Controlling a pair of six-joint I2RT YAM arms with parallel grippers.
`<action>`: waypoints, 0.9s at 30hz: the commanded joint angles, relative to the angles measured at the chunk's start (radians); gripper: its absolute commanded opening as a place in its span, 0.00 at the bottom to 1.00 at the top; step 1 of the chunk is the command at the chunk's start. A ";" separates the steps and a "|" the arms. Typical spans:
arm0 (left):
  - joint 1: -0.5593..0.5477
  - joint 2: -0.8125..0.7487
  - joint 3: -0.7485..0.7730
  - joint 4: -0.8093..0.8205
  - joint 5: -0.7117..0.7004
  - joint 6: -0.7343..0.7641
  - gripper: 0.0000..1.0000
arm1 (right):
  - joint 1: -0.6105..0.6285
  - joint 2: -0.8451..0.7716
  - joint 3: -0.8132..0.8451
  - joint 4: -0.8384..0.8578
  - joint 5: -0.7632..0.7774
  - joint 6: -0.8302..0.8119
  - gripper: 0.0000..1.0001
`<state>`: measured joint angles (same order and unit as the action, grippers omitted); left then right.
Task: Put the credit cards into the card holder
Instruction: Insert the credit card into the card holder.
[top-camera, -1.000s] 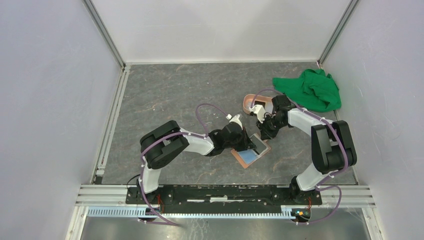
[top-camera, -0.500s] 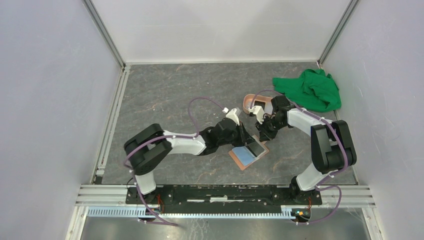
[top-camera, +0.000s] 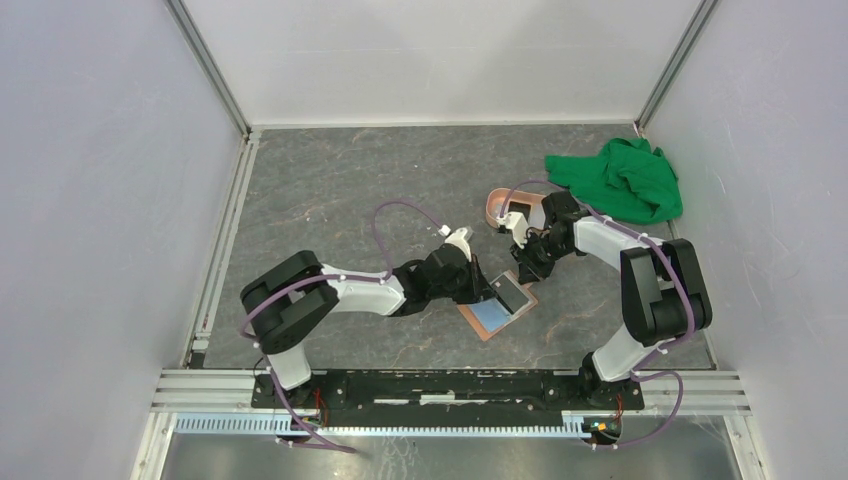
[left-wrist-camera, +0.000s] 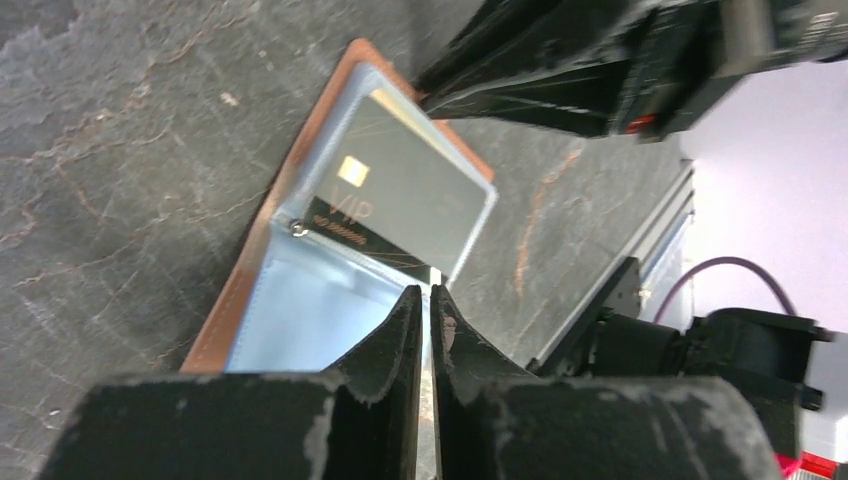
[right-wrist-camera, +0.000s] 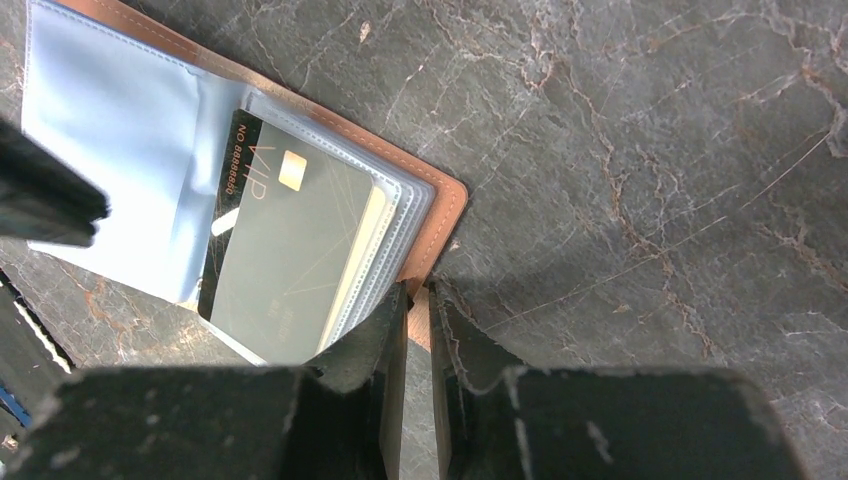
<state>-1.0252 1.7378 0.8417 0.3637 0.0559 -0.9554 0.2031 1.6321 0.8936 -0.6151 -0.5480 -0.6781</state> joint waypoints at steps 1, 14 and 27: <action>-0.006 0.054 0.027 -0.025 0.009 0.008 0.12 | 0.005 0.010 0.022 -0.004 -0.023 0.000 0.19; 0.009 0.182 0.129 -0.081 -0.007 0.049 0.12 | 0.005 0.012 0.022 -0.007 -0.023 0.000 0.19; 0.031 0.059 0.101 -0.104 0.002 0.118 0.14 | 0.005 -0.016 0.022 0.003 -0.021 0.001 0.21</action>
<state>-1.0050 1.8973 0.9733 0.2310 0.0624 -0.9100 0.2020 1.6333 0.8951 -0.6144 -0.5484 -0.6785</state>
